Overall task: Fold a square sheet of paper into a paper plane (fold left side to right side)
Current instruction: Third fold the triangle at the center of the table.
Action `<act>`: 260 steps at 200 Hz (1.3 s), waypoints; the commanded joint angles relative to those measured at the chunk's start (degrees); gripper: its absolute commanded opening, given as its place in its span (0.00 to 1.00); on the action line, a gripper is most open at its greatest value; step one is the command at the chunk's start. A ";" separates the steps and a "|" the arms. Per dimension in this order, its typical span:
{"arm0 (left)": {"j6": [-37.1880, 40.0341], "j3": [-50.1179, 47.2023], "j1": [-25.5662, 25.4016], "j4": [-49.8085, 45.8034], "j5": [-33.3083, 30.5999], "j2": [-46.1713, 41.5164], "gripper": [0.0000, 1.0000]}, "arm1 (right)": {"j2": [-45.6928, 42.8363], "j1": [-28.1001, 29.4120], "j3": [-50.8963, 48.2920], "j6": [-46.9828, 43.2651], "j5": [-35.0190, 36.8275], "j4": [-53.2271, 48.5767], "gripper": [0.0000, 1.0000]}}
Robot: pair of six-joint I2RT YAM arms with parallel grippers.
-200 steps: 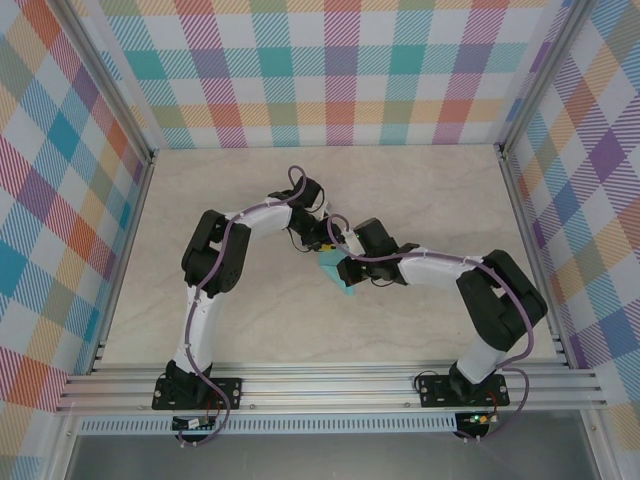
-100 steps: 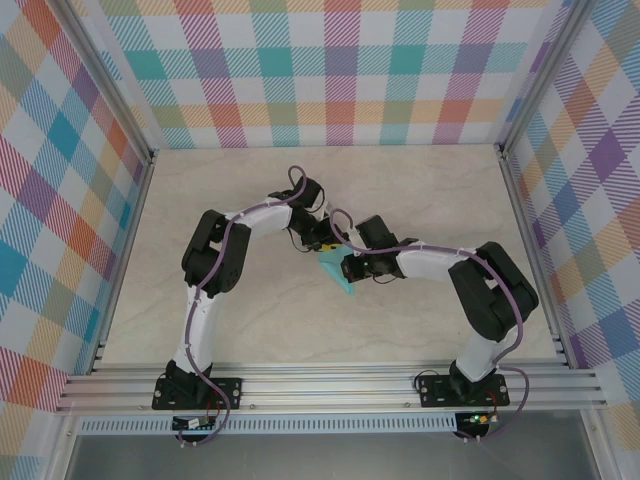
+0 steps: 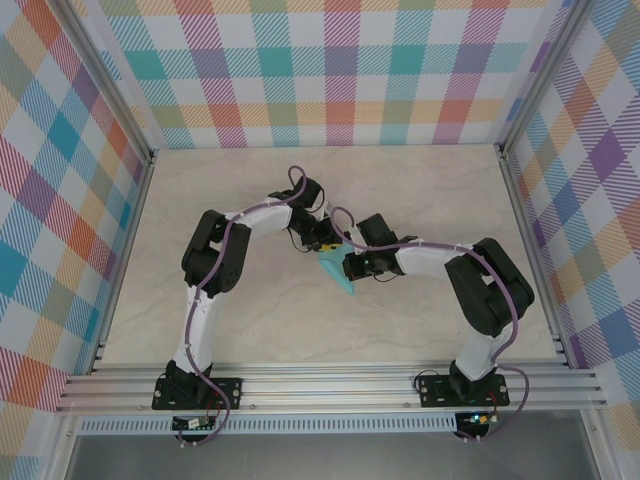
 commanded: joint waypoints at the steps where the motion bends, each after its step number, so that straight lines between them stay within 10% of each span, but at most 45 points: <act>1: 1.33 -0.20 -1.62 -4.45 -1.91 3.09 0.26 | 0.69 -0.34 0.69 0.68 -0.81 -0.15 0.00; 260: 6.29 9.05 4.45 -14.52 2.40 -4.28 0.38 | 5.45 -0.75 1.08 1.76 -4.45 -5.51 0.00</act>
